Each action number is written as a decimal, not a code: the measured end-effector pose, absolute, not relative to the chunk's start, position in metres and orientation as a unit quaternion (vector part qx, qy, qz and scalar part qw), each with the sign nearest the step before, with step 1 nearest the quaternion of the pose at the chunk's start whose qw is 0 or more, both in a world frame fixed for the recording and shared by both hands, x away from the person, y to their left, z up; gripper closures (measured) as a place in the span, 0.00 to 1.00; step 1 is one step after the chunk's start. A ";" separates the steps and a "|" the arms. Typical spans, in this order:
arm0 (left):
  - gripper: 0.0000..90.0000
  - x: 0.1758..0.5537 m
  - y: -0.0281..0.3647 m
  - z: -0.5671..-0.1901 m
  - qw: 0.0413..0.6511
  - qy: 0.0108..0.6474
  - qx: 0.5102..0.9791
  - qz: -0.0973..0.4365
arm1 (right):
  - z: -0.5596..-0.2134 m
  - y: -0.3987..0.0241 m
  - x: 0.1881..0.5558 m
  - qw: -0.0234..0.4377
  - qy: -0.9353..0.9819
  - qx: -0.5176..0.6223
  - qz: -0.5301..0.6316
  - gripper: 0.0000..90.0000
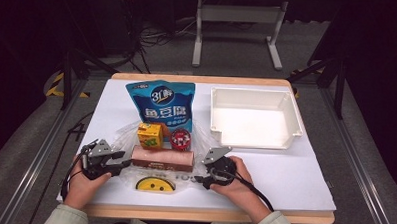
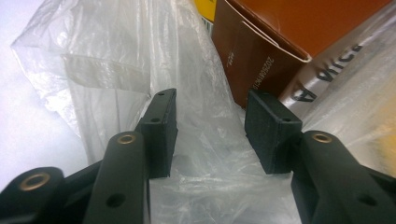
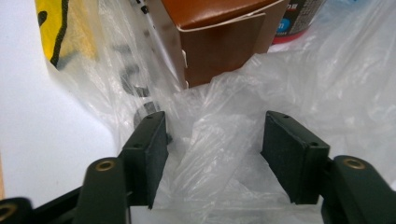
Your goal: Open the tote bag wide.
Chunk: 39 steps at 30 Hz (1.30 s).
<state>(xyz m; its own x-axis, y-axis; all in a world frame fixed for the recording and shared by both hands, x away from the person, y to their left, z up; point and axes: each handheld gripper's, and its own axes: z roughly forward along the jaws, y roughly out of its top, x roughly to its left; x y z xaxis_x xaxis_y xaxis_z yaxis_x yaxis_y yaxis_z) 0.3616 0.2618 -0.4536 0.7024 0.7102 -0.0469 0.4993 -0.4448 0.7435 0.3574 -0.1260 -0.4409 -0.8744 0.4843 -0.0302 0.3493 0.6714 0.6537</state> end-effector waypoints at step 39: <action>0.39 0.347 0.271 -0.431 0.486 0.350 0.788 0.145 | -0.360 -0.175 0.346 0.133 0.790 0.243 0.547 0.34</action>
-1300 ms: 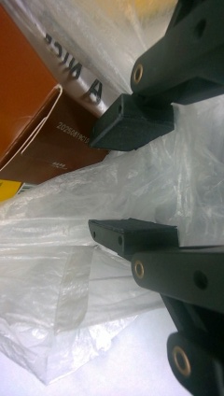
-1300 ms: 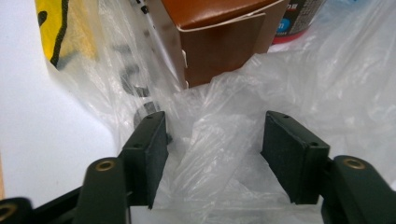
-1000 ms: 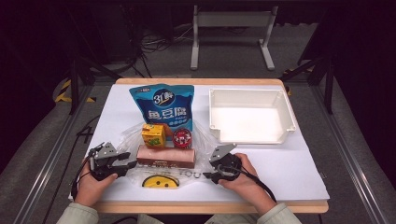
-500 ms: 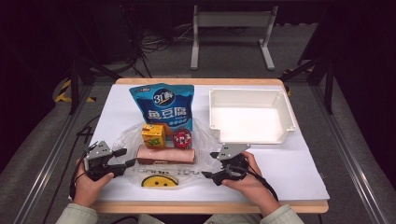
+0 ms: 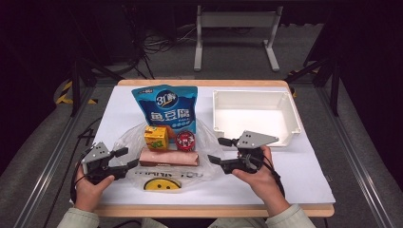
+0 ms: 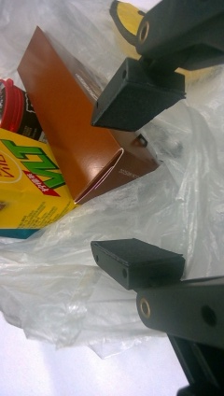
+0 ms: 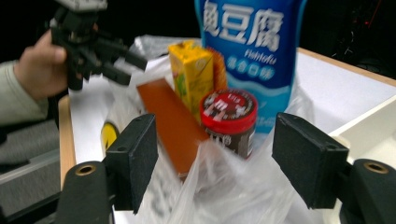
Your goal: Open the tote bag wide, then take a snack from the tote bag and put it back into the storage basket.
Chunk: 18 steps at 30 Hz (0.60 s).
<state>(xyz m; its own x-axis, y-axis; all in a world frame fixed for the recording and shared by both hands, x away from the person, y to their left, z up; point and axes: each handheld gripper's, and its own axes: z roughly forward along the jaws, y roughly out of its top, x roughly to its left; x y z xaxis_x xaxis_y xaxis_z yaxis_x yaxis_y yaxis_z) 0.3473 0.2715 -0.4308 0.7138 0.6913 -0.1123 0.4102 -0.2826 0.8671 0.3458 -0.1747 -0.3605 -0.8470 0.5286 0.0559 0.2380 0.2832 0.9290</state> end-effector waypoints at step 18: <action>0.33 0.335 0.275 -0.414 0.534 0.331 0.765 0.139 | -0.327 -0.164 0.387 0.136 0.792 0.251 0.540 0.34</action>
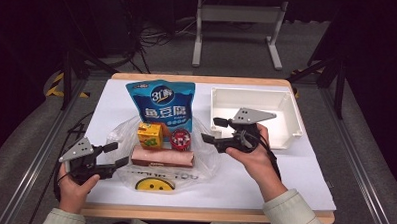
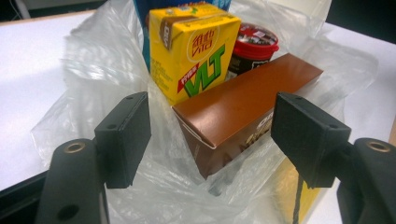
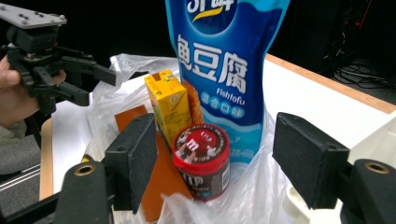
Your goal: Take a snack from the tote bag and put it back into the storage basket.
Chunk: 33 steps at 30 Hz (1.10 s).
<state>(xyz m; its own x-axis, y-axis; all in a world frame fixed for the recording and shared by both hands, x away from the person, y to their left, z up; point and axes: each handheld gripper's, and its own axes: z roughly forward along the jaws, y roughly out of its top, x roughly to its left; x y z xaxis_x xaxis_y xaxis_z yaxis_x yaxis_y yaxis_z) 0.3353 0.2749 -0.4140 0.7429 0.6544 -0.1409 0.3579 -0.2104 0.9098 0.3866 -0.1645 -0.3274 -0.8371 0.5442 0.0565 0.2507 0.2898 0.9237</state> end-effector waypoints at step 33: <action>0.31 0.332 0.276 -0.416 0.518 0.325 0.778 0.146 | -0.294 -0.115 0.472 0.146 0.792 0.241 0.541 0.31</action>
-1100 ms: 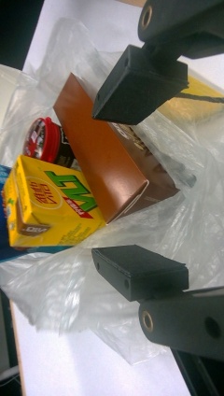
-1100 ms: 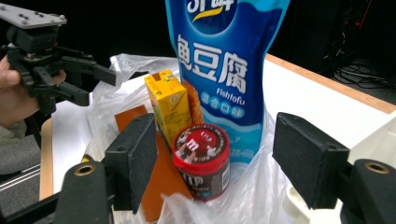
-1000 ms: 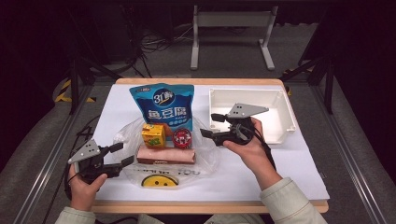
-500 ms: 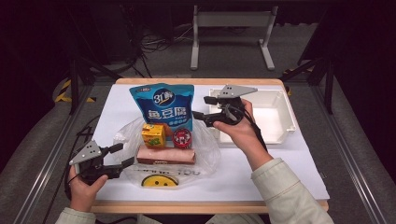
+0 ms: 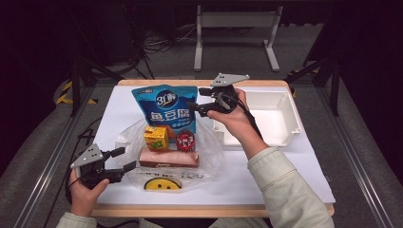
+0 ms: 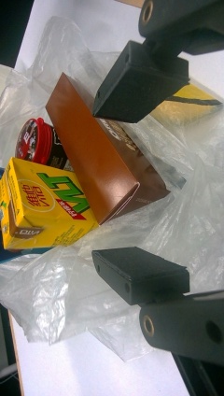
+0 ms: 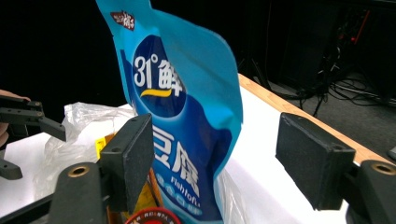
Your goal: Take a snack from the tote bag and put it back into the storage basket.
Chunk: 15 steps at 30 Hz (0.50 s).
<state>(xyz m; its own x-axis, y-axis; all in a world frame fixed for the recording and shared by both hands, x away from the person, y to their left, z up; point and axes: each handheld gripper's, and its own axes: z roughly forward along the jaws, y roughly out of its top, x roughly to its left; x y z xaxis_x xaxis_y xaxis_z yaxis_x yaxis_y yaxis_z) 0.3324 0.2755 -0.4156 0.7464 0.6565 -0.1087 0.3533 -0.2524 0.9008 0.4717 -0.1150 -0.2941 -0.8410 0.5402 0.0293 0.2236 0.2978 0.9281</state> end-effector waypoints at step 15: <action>0.31 0.333 0.277 -0.417 0.521 0.329 0.775 0.142 | -0.298 -0.090 0.490 0.127 0.792 0.215 0.557 0.32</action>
